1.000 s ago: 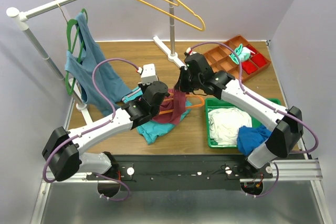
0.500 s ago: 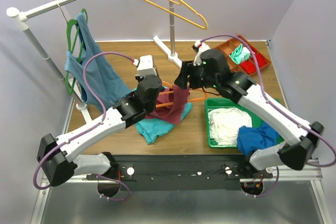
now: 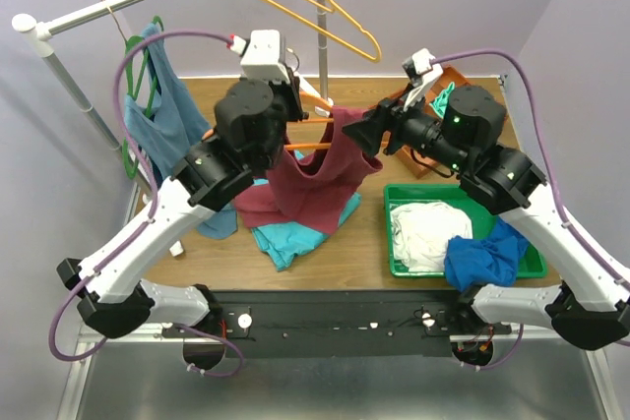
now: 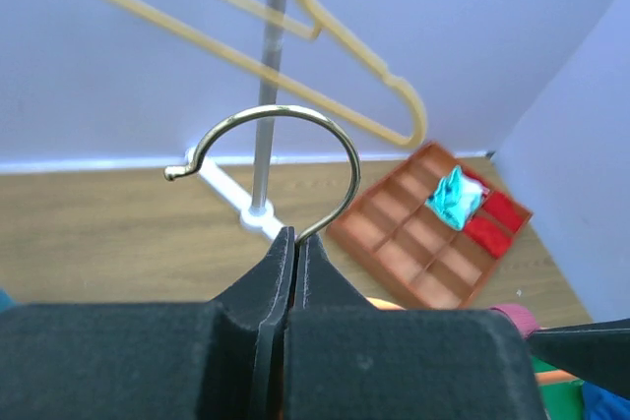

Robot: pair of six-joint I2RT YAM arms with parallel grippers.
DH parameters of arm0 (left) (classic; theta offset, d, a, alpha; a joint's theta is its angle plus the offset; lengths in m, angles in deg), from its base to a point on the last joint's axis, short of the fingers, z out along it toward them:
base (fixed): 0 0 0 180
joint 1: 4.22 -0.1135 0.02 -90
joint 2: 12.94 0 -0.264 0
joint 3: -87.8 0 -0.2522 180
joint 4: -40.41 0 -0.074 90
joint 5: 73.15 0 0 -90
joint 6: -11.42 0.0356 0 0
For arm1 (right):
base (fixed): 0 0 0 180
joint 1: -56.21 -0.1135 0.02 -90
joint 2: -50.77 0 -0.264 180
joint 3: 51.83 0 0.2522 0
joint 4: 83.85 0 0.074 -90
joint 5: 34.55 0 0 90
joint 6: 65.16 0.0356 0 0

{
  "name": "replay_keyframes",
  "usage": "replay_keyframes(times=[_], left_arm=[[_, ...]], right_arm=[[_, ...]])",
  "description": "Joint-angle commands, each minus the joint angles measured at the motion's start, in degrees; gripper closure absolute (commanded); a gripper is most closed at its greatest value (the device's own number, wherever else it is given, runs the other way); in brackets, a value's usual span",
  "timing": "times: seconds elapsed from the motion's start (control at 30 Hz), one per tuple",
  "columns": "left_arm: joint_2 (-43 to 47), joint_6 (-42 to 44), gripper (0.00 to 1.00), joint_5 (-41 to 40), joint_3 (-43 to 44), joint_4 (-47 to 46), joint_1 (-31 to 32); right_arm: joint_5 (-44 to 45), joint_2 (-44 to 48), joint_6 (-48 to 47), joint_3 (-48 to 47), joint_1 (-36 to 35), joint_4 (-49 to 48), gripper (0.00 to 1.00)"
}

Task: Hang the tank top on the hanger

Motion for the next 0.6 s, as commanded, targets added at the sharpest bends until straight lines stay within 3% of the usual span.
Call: replay_keyframes(times=[0.0,0.1,0.23,0.57], left_arm=[[-3.8,8.4,1.00,6.9,15.5,7.0,0.3],[-6.3,11.0,1.00,8.9,22.7,10.7,0.3],[-7.0,12.8,1.00,10.1,24.1,12.9,0.3],[1.8,10.1,1.00,15.3,5.6,7.7,0.3]], right_arm=[[-2.6,-0.3,-5.7,-8.6,-0.3,0.1,0.34],[-3.5,-0.1,-6.7,-11.9,-0.4,0.4,0.35],[-4.7,0.8,-7.4,-12.6,-0.2,-0.1,0.35],[-3.4,0.3,-9.2,-7.7,-0.2,2.1,0.39]])
